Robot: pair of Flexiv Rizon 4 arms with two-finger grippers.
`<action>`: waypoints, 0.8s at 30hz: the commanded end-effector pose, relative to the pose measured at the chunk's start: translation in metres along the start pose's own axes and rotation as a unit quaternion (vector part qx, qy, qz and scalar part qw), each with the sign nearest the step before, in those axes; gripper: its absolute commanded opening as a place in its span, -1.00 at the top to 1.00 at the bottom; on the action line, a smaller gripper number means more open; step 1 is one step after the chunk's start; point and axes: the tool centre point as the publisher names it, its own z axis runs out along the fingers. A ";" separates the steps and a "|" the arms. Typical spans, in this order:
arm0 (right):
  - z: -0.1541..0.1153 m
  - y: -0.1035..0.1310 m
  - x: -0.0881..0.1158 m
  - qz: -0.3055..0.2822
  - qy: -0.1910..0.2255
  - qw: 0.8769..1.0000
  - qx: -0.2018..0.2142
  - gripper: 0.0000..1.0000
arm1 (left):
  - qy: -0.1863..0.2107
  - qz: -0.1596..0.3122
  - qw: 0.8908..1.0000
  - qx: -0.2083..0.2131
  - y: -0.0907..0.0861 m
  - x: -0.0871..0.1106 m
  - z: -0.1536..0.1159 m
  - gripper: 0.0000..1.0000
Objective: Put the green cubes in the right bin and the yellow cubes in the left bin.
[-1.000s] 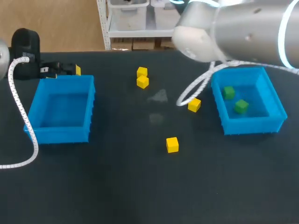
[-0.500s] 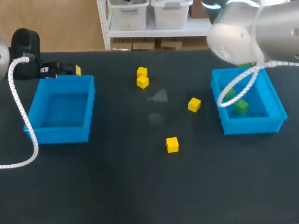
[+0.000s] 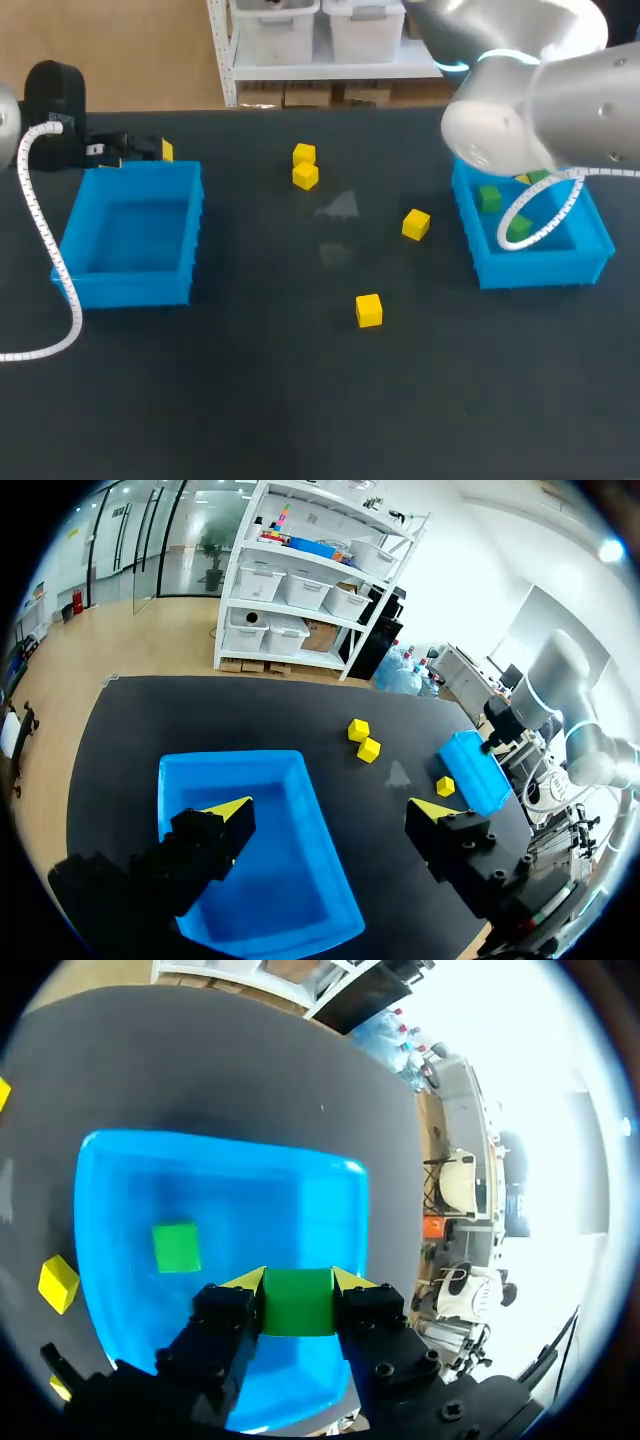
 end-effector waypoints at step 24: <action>0.009 0.003 -0.004 0.056 -0.007 0.995 -0.078 -1.00 | -0.003 0.001 1.000 0.006 0.003 0.002 0.000 -1.00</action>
